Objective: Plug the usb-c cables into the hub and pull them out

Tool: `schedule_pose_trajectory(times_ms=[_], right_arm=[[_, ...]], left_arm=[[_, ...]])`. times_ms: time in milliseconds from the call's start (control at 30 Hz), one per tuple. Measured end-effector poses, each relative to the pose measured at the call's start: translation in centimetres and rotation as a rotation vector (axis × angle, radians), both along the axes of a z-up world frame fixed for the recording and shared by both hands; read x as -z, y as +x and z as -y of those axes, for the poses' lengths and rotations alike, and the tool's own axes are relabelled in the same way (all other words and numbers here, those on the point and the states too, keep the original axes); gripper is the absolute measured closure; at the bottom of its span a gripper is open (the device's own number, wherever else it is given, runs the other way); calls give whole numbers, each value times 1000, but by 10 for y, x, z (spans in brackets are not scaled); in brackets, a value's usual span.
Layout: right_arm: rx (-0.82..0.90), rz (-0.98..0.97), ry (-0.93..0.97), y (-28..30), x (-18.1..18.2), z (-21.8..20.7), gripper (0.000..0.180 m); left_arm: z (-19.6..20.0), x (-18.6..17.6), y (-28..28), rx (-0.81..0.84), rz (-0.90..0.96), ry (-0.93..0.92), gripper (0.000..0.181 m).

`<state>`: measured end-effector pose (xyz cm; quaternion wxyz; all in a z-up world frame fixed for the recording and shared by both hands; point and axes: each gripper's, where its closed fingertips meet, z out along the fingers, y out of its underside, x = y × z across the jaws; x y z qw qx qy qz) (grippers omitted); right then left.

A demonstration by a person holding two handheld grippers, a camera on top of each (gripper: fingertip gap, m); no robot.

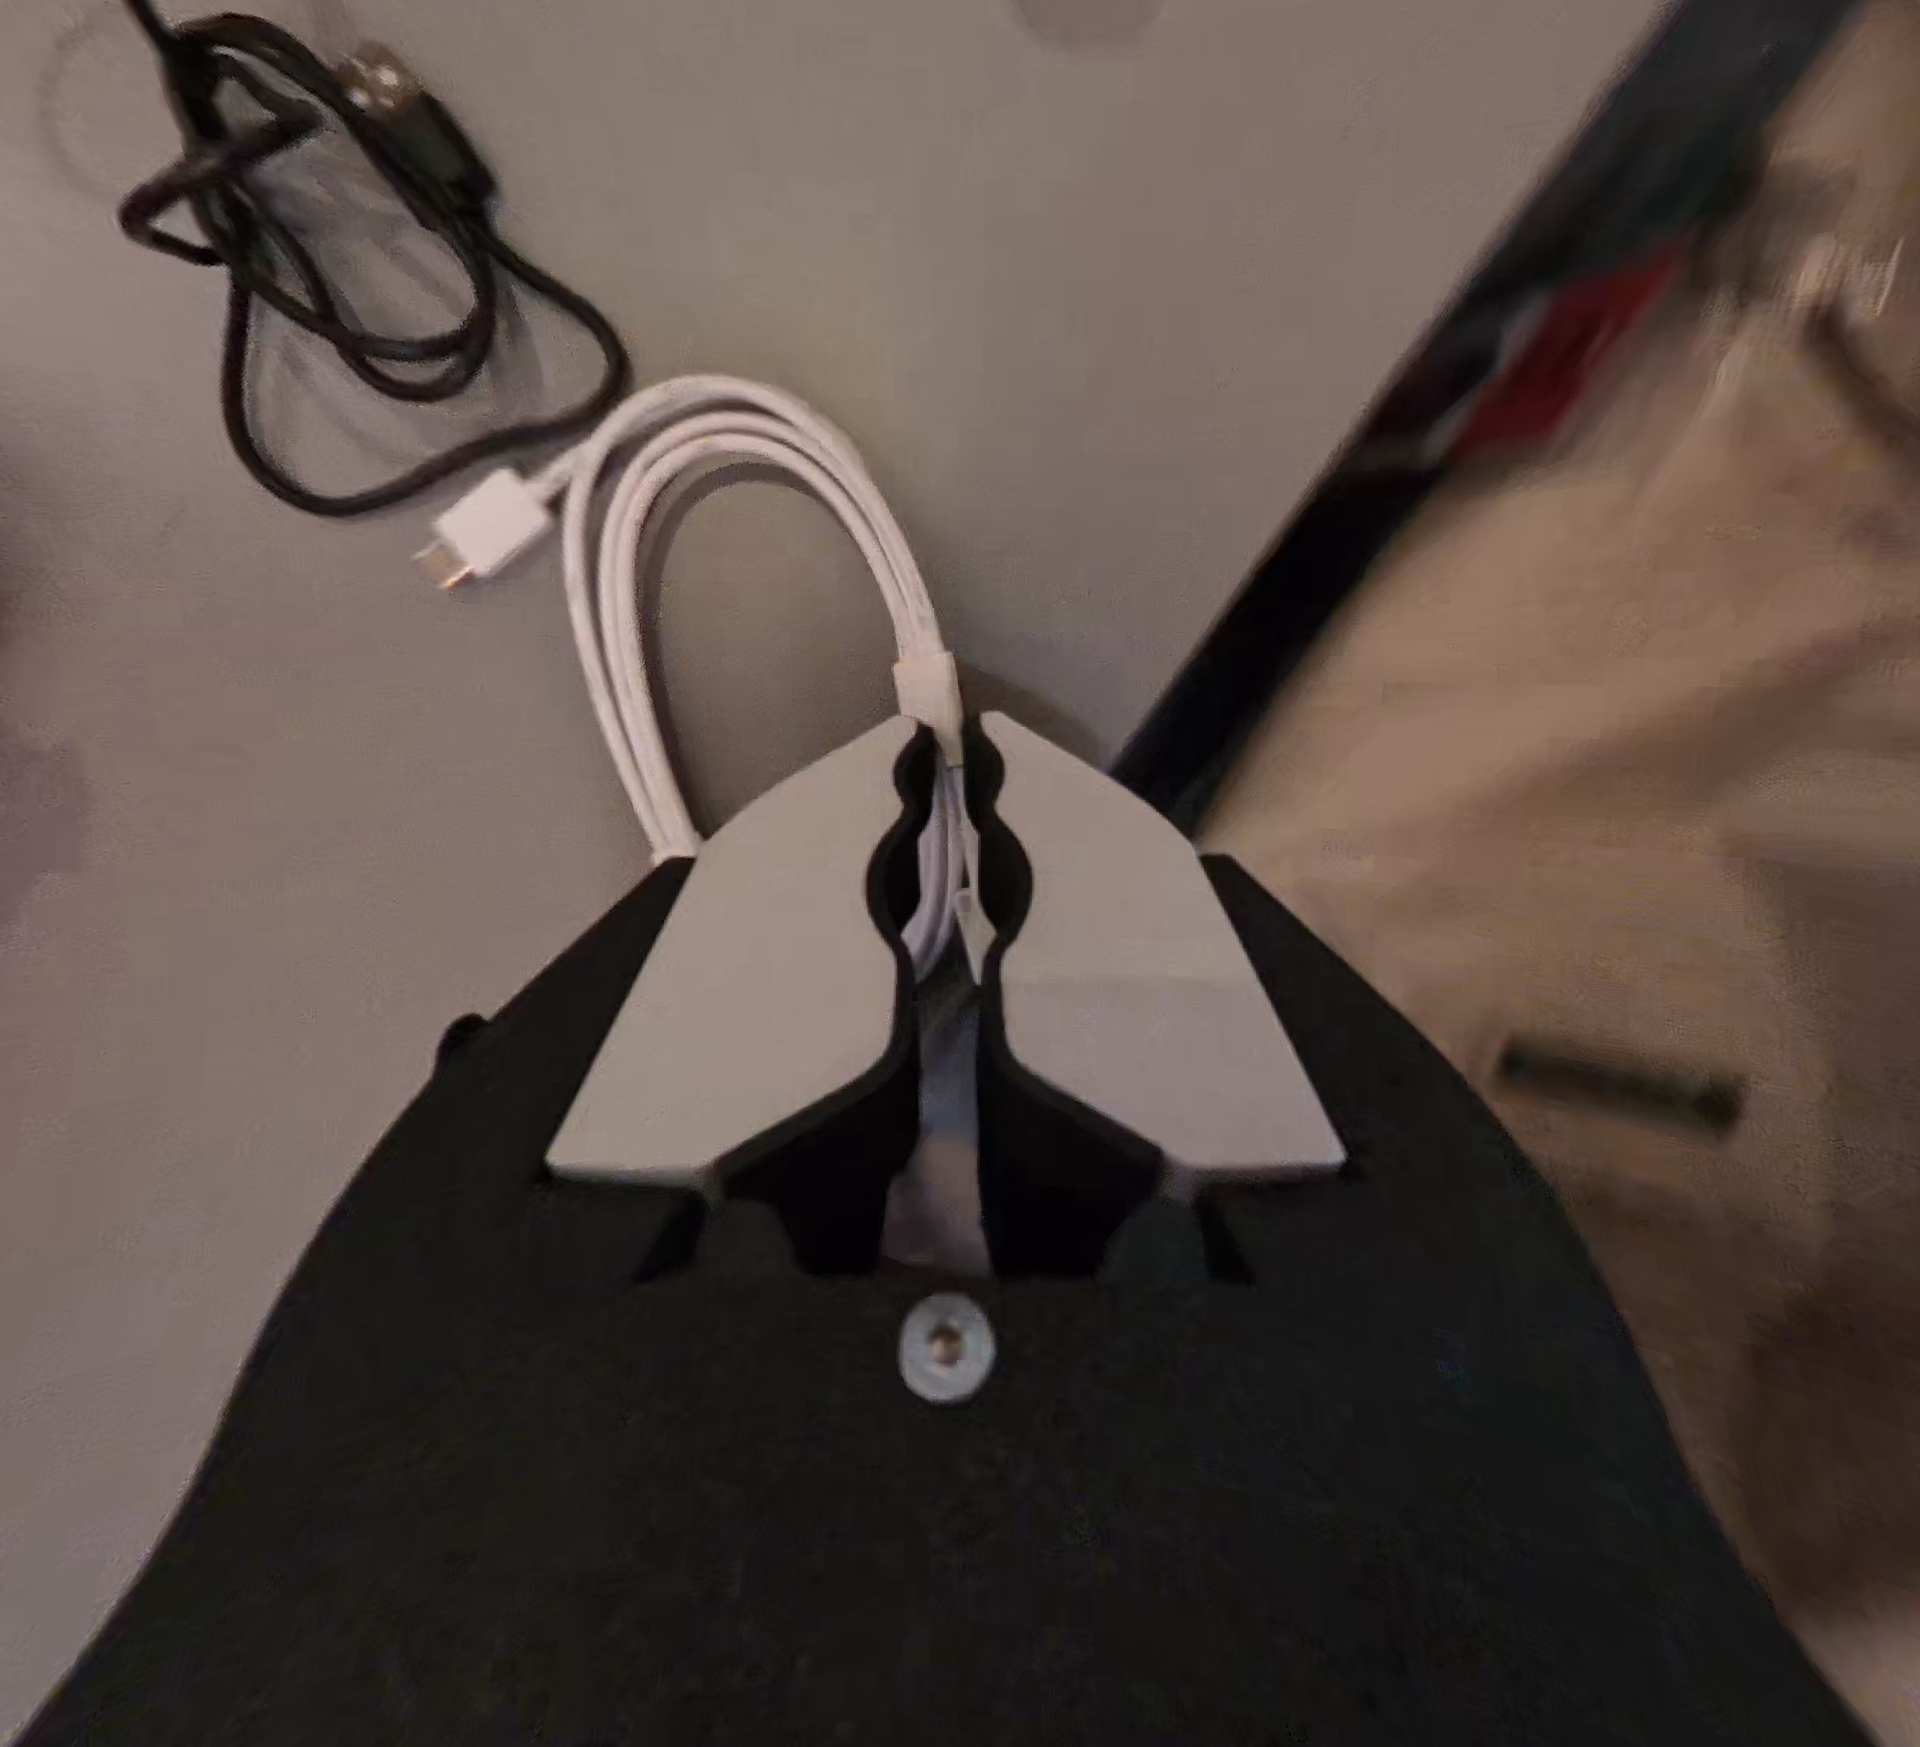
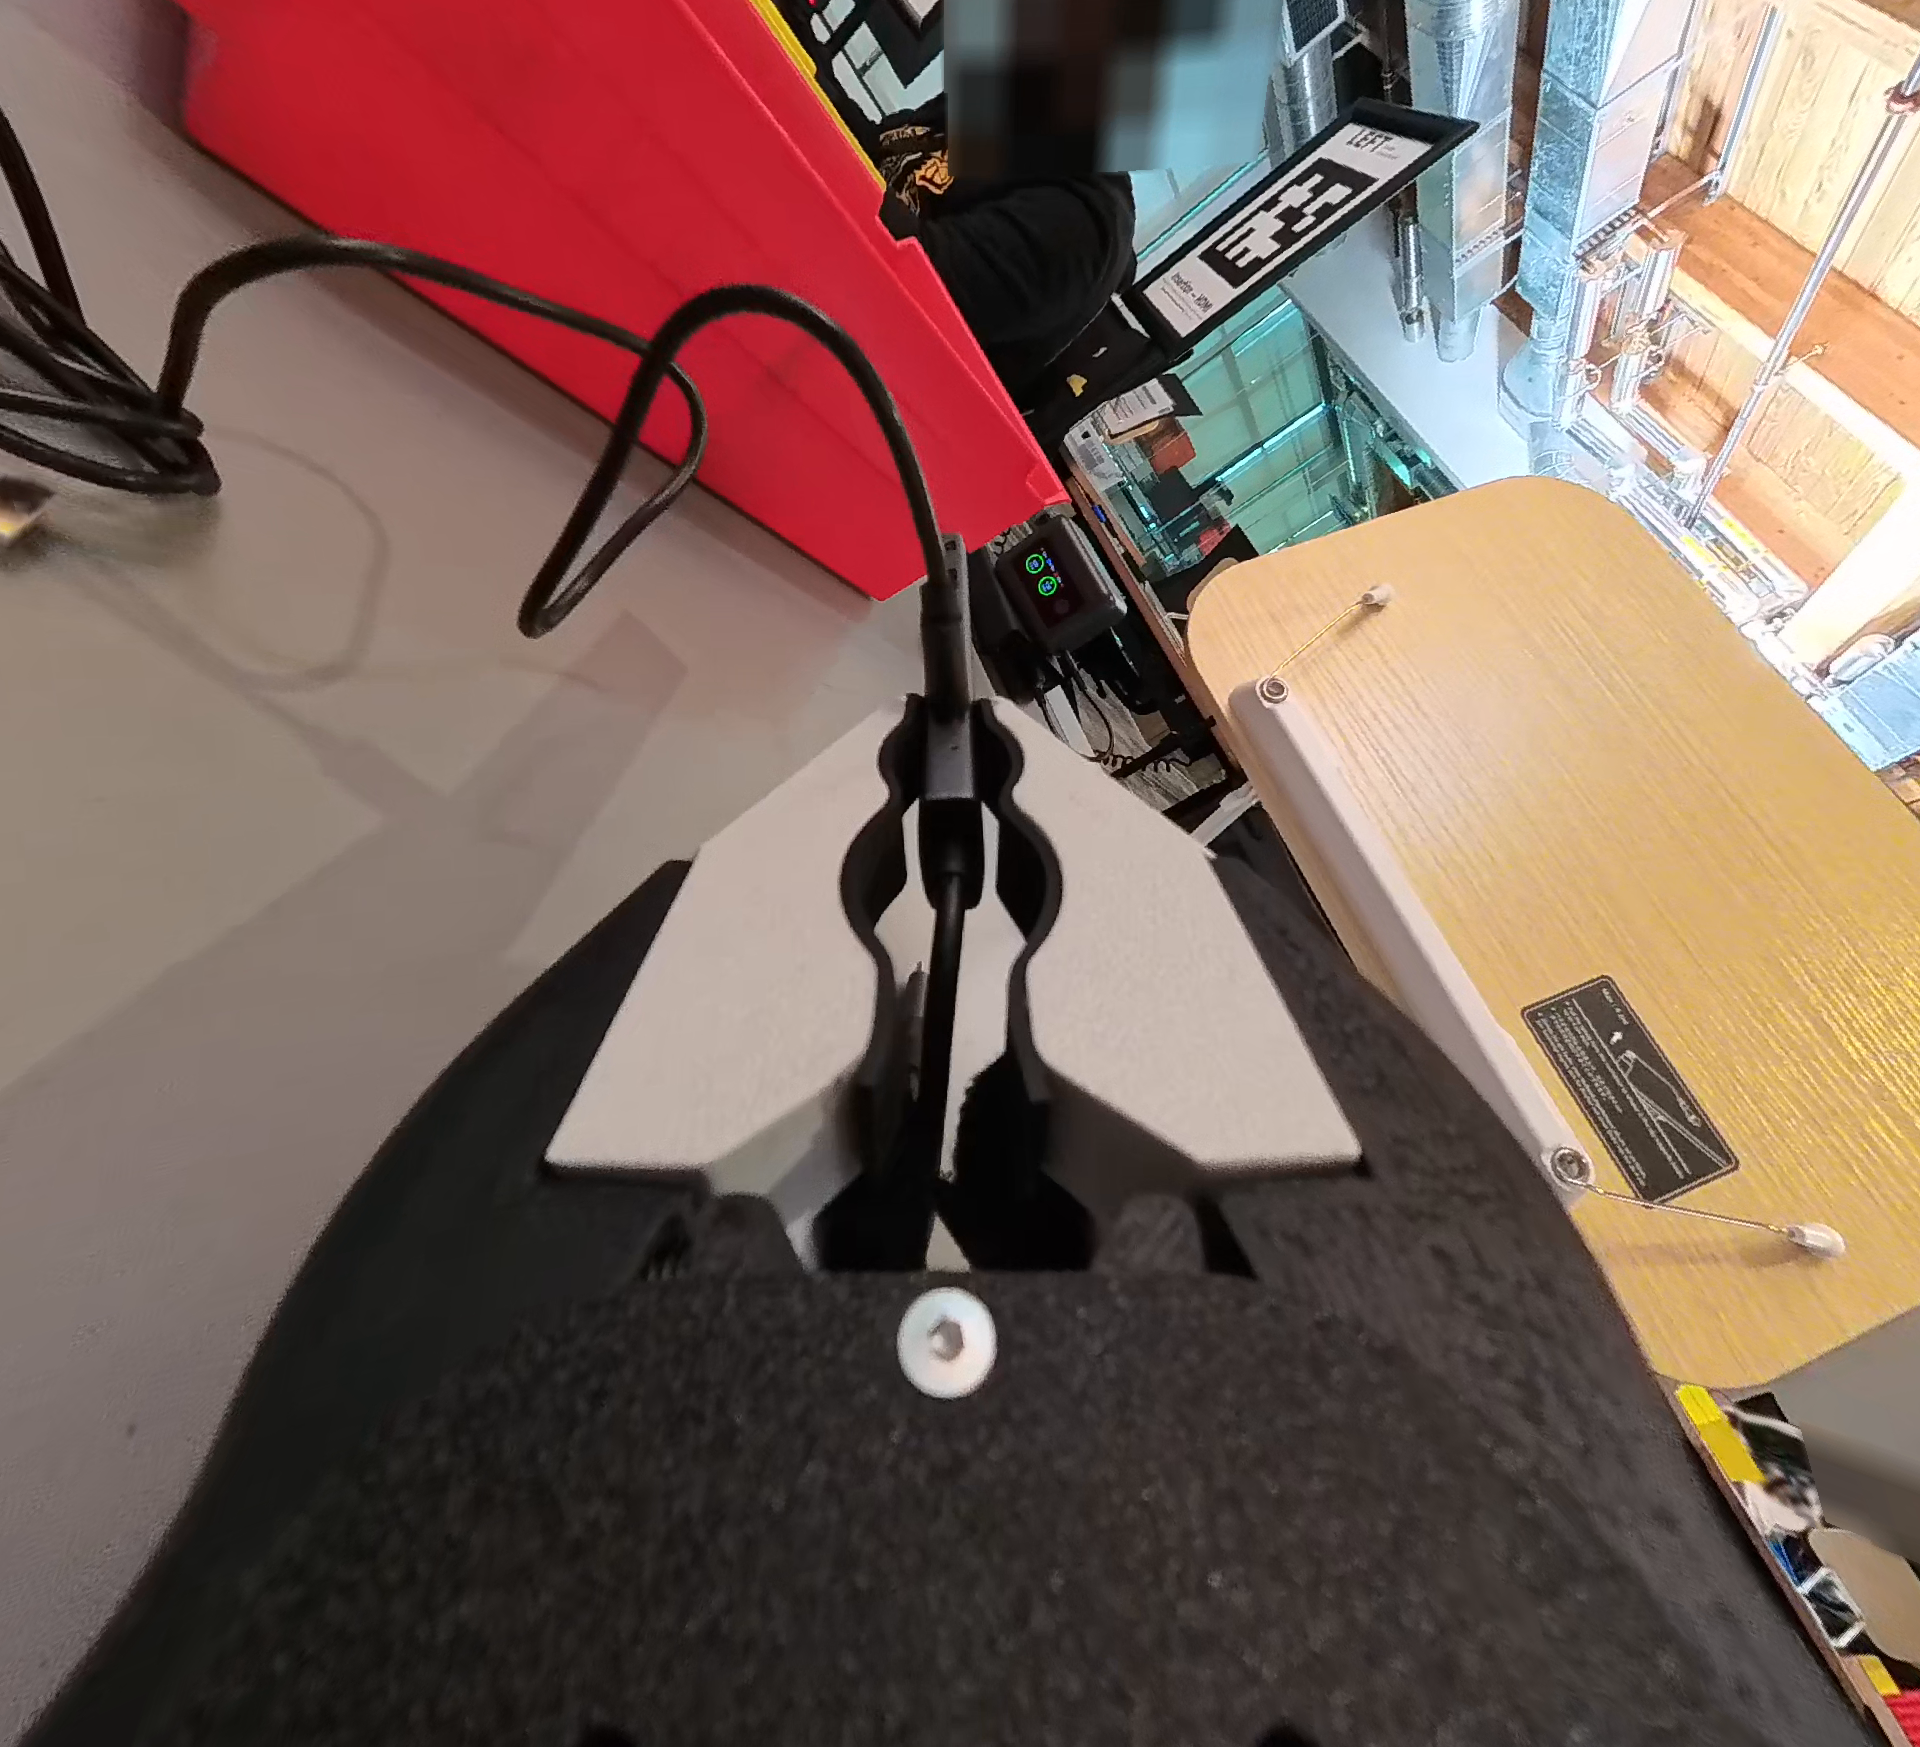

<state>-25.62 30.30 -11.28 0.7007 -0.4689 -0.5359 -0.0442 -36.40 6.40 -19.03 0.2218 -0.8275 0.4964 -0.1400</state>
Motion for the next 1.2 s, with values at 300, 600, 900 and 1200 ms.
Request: schedule_pose_trajectory(times_ms=[300,600,900,1200], right_arm=[[2,0,-1,0,0,-1,171],[0,1,-7,0,1,-1,170],[2,7,-6,-1,1,-1,171],[0,11,-8,-2,2,-1,171]], left_arm=[[-45,-31,-127,-178,-341,163,157],[-42,-17,-35,-628,120,144,159],[-55,-20,-23,-631,35,321,165],[-67,3,-50,-871,-31,197,174]])
